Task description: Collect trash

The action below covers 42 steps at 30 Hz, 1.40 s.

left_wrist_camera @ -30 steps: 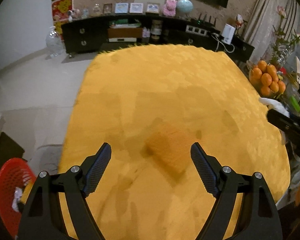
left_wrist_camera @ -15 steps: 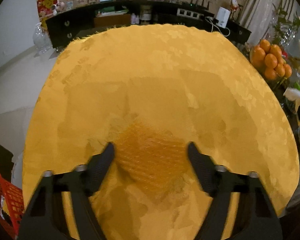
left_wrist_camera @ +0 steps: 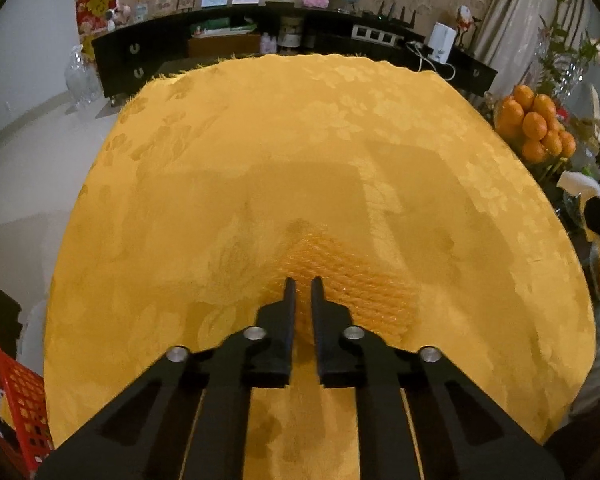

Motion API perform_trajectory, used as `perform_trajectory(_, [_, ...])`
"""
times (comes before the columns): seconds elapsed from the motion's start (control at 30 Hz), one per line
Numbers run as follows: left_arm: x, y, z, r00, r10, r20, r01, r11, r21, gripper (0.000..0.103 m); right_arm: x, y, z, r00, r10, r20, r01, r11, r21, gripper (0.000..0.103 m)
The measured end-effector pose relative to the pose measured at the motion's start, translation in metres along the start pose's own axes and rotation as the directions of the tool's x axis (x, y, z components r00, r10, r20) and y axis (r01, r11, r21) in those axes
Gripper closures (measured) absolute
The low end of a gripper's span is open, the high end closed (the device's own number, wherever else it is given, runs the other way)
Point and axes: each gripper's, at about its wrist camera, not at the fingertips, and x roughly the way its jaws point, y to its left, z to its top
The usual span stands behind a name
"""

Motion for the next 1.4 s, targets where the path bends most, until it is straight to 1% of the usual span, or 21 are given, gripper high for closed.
perform_trajectory(0.03, [-0.001, 0.002, -0.001, 1.0, -0.007, 0.001, 0.007, 1.0, -0.006, 0.102, 0.0, 0.0, 0.0, 1.0, 0.0, 0.0, 0.0, 1.0, 0.0, 0.064])
perform_trajectory(0.27, [-0.021, 0.012, 0.0, 0.998, -0.041, 0.042, 0.042, 0.998, -0.04, 0.102, -0.001, -0.003, -0.002, 1.0, 0.003, 0.004, -0.003, 1.0, 0.009, 0.064])
perform_trajectory(0.4, [-0.024, 0.017, 0.001, 0.997, -0.079, 0.021, 0.081, 0.994, -0.08, 0.102, -0.001, -0.003, -0.002, 1.0, 0.005, 0.005, -0.005, 1.0, 0.01, 0.064])
perform_trajectory(0.43, [-0.024, 0.017, 0.001, 0.996, -0.083, 0.017, 0.084, 0.993, -0.085, 0.099, -0.001, -0.003, -0.002, 1.0, 0.003, 0.005, -0.004, 1.0, 0.01, 0.064])
perform_trajectory(0.47, [-0.023, 0.014, 0.002, 0.996, -0.084, 0.012, 0.084, 0.993, -0.086, 0.088, -0.001, -0.004, -0.002, 1.0, 0.004, 0.006, -0.004, 1.0, 0.013, 0.064])
perform_trajectory(0.5, [-0.023, 0.012, 0.002, 0.997, -0.082, 0.012, 0.083, 0.993, -0.086, 0.08, -0.001, -0.004, -0.002, 1.0, 0.004, 0.007, -0.004, 1.0, 0.017, 0.064])
perform_trajectory(0.53, [-0.023, 0.007, 0.002, 0.997, -0.078, 0.013, 0.079, 0.993, -0.083, 0.061, -0.002, -0.004, -0.002, 1.0, 0.003, 0.007, -0.003, 1.0, 0.022, 0.064])
perform_trajectory(0.57, [-0.022, 0.005, 0.003, 0.997, -0.075, 0.016, 0.077, 0.994, -0.082, 0.05, -0.002, -0.005, -0.002, 1.0, 0.003, 0.008, -0.003, 1.0, 0.026, 0.064])
perform_trajectory(0.6, [-0.021, 0.001, 0.004, 0.998, -0.067, 0.02, 0.069, 0.994, -0.082, 0.046, -0.003, -0.006, -0.002, 1.0, 0.001, 0.009, -0.002, 0.999, 0.033, 0.064])
perform_trajectory(0.67, [-0.017, -0.007, 0.006, 0.999, -0.043, 0.02, 0.044, 0.996, -0.071, 0.035, -0.003, -0.008, -0.003, 1.0, 0.0, 0.009, -0.001, 0.999, 0.043, 0.064])
perform_trajectory(0.73, [-0.012, -0.016, 0.006, 1.0, -0.01, 0.019, 0.011, 0.999, -0.049, 0.031, -0.005, -0.01, -0.004, 1.0, -0.001, 0.009, 0.001, 0.999, 0.049, 0.064])
perform_trajectory(0.9, [0.014, -0.031, 0.004, 0.999, 0.043, -0.015, -0.043, 0.999, 0.012, 0.031, -0.004, -0.011, -0.006, 1.0, -0.001, 0.003, 0.001, 0.999, 0.054, 0.064])
perform_trajectory(0.97, [0.018, -0.036, 0.002, 0.998, 0.068, 0.001, -0.068, 0.997, 0.047, 0.031, -0.003, -0.011, -0.006, 1.0, -0.001, 0.001, 0.001, 0.999, 0.054, 0.064])
perform_trajectory(1.07, [0.019, -0.037, 0.0, 0.998, 0.066, 0.016, -0.067, 0.996, 0.058, 0.033, -0.003, -0.013, -0.006, 1.0, -0.001, 0.002, 0.001, 0.998, 0.055, 0.064])
perform_trajectory(1.1, [0.019, -0.037, -0.001, 0.998, 0.059, 0.019, -0.06, 0.996, 0.063, 0.035, -0.003, -0.011, -0.006, 1.0, -0.002, 0.001, 0.002, 0.998, 0.056, 0.064])
perform_trajectory(1.17, [0.018, -0.038, -0.003, 0.999, 0.032, 0.024, -0.034, 0.997, 0.073, 0.051, -0.003, -0.014, -0.006, 1.0, 0.0, 0.002, 0.0, 0.998, 0.056, 0.064])
perform_trajectory(1.2, [0.017, -0.039, -0.004, 1.0, 0.017, 0.024, -0.019, 0.997, 0.078, 0.055, -0.003, -0.013, -0.006, 1.0, 0.0, 0.003, 0.0, 0.998, 0.055, 0.064])
perform_trajectory(1.23, [0.016, -0.041, -0.005, 1.0, 0.004, 0.024, -0.006, 0.996, 0.085, 0.061, -0.004, -0.014, -0.006, 1.0, 0.0, 0.003, 0.0, 0.998, 0.055, 0.064])
perform_trajectory(1.27, [0.016, -0.043, -0.006, 1.0, -0.003, 0.024, 0.001, 0.996, 0.092, 0.066, -0.003, -0.013, -0.006, 1.0, 0.0, 0.004, 0.0, 0.999, 0.055, 0.064])
perform_trajectory(1.37, [0.014, -0.046, -0.008, 0.999, -0.03, 0.021, 0.028, 0.995, 0.097, 0.073, -0.003, -0.013, -0.006, 1.0, -0.002, 0.001, 0.002, 0.998, 0.057, 0.064])
perform_trajectory(1.4, [0.014, -0.046, -0.008, 0.999, -0.039, 0.019, 0.037, 0.995, 0.096, 0.074, -0.003, -0.013, -0.006, 1.0, -0.002, 0.001, 0.002, 0.998, 0.057, 0.064])
